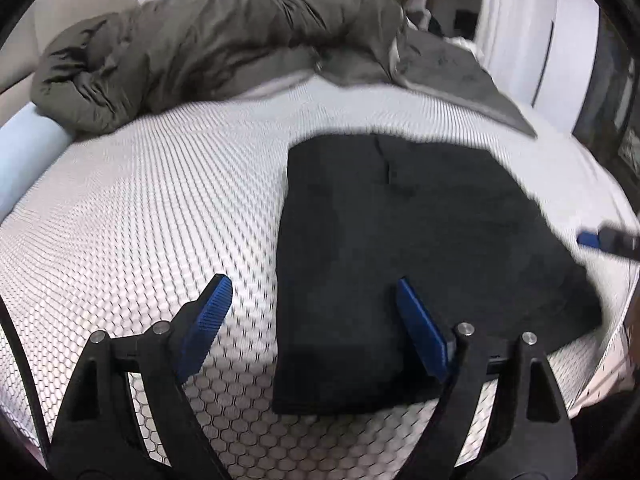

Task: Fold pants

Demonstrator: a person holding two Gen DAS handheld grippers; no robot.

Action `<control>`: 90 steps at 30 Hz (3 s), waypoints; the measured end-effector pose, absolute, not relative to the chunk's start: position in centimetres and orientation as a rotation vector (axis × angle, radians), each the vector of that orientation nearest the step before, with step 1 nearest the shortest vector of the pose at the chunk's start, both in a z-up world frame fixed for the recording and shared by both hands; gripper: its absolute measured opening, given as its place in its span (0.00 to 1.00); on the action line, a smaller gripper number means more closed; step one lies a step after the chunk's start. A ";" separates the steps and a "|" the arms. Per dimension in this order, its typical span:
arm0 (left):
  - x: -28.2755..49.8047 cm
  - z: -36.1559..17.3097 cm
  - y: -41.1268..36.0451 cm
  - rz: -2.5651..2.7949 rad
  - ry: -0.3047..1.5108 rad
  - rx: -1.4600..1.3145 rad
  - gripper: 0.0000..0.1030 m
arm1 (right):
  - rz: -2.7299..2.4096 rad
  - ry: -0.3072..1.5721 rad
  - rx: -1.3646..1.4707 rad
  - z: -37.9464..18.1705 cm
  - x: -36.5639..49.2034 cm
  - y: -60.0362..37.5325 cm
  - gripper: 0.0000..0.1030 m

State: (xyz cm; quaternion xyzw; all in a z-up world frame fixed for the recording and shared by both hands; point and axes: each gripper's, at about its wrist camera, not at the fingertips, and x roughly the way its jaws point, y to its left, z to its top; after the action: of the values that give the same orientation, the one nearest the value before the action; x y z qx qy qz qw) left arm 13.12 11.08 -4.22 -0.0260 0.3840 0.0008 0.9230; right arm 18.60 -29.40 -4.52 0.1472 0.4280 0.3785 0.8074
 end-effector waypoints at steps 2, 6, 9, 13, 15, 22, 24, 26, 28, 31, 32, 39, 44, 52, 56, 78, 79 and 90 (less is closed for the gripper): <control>13.1 -5.2 11.6 -0.014 0.793 -0.048 0.80 | 0.829 0.978 0.316 -5.5 19.7 -27.7 0.62; 13.1 -6.2 12.9 -0.052 0.807 -0.104 0.80 | 0.779 1.121 0.312 -8.3 21.5 -25.6 0.59; 13.2 -6.6 13.5 -0.072 0.811 -0.129 0.84 | 0.751 1.101 0.252 -7.8 21.6 -24.9 0.17; 13.0 -6.4 14.6 -0.096 0.806 -0.205 0.84 | 0.746 0.983 0.156 -5.3 20.4 -23.3 0.07; 12.2 -5.1 15.0 -0.122 0.778 -0.236 0.84 | 0.755 0.900 0.101 -2.5 18.7 -23.3 0.06; 10.8 -2.7 14.2 -0.126 0.732 -0.138 0.86 | 0.635 0.902 0.050 -2.0 17.2 -25.7 0.06; 11.7 -4.0 13.5 -0.077 0.785 -0.080 0.86 | 0.595 1.021 0.016 -5.4 18.7 -24.9 0.11; 12.8 -5.6 13.3 -0.049 0.841 -0.068 0.86 | 0.597 1.061 0.059 -6.2 19.4 -25.1 0.14; 12.9 -6.2 13.8 -0.053 0.838 -0.108 0.86 | 0.623 0.998 0.126 -4.5 19.1 -26.8 0.30; 12.7 -6.4 14.3 -0.064 0.844 -0.131 0.86 | 0.634 0.964 0.224 -3.9 19.5 -29.0 0.47; 12.7 -6.3 14.3 -0.066 0.846 -0.130 0.86 | 0.643 0.977 0.250 -4.1 19.7 -29.3 0.47; 13.0 -6.2 14.0 -0.055 0.850 -0.125 0.86 | 0.649 1.101 0.216 -6.6 21.3 -27.6 0.49; 13.1 -6.0 14.1 -0.045 0.855 -0.135 0.86 | 0.647 1.043 0.105 -6.5 20.3 -26.1 0.12; 12.8 -4.6 14.0 -0.032 0.848 -0.094 0.86 | 0.770 0.930 0.220 -2.4 15.8 -28.3 0.05; 12.9 -4.7 14.0 -0.030 0.858 -0.072 0.86 | 0.582 1.104 0.087 -7.5 17.4 -28.1 0.05; 11.4 -6.1 6.5 -0.306 0.810 0.201 0.86 | 0.671 0.907 -0.246 -6.4 15.5 -20.2 0.23; 11.2 -5.9 7.0 -0.306 0.812 0.175 0.86 | 0.678 0.900 -0.228 -6.2 15.2 -21.3 0.23; 10.7 -6.8 15.1 -0.200 0.862 -0.241 0.86 | 0.643 0.946 0.146 -5.3 19.0 -28.7 0.80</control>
State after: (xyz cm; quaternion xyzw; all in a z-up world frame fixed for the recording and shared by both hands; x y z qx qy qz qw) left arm 10.68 15.11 -6.81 -0.1164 0.4161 -0.0967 0.8966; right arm 19.00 -28.66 -5.28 0.0689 0.4474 0.3038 0.8384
